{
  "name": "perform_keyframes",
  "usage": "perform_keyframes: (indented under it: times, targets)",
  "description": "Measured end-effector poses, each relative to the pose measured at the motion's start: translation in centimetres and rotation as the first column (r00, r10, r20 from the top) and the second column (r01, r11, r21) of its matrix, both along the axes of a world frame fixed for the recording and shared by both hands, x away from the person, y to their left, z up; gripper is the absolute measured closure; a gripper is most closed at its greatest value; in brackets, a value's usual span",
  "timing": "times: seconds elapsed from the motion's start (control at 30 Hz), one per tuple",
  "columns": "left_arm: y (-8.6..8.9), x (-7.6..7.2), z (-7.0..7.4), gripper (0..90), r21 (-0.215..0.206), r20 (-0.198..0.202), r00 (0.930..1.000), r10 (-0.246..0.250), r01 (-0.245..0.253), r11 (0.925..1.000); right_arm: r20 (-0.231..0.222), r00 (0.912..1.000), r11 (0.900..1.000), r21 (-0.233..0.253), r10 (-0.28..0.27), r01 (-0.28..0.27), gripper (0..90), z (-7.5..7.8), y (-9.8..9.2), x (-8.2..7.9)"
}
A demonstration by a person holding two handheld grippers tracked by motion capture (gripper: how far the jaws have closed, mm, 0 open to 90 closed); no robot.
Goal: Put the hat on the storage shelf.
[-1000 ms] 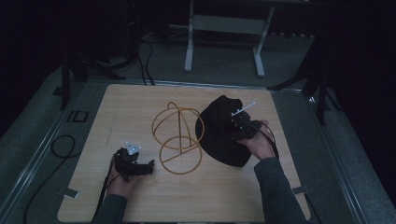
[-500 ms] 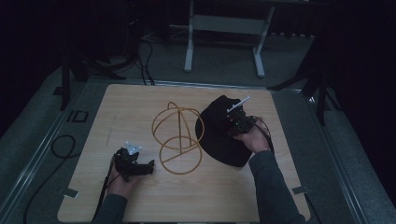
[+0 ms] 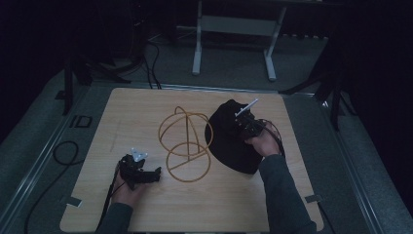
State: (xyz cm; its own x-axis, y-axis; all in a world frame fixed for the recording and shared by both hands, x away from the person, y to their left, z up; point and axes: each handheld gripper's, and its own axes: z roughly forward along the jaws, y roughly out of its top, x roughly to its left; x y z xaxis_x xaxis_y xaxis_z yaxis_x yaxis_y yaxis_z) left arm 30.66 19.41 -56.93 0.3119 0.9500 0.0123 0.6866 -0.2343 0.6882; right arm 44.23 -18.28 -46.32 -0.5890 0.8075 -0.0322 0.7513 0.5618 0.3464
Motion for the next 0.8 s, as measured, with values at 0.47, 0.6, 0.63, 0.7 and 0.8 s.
perform_keyframes:
  times: [0.47, 0.6, 0.63, 0.7, 0.8]
  targets:
    - [0.0, 0.0, 0.0, 0.3, 0.002, -0.002, 1.0000, -0.002, 0.002, 1.0000, 0.049, 0.9976, 0.998, 0.044, 0.048, -0.050, 87.6, 1.4, 0.1, -0.7]
    - [0.0, 0.0, 0.0, 0.2, 0.001, -0.002, 1.0000, 0.000, 0.000, 1.0000, 0.064, 0.9958, 0.997, 0.041, 0.066, -0.068, 87.6, 1.8, 0.4, -0.8]
    - [0.0, 0.0, 0.0, 0.3, 0.002, -0.003, 1.0000, -0.001, 0.001, 1.0000, 0.066, 0.9955, 0.997, 0.042, 0.068, -0.071, 87.6, 1.9, 0.5, -0.8]
    - [0.0, 0.0, 0.0, 0.2, 0.001, -0.002, 1.0000, 0.000, 0.000, 1.0000, 0.071, 0.9950, 0.996, 0.043, 0.070, -0.073, 87.6, 2.0, 0.6, -0.9]
    - [0.0, 0.0, 0.0, 0.3, 0.001, -0.002, 1.0000, 0.000, 0.000, 1.0000, 0.079, 0.9941, 0.996, 0.041, 0.074, -0.078, 87.6, 2.2, 0.6, -1.0]
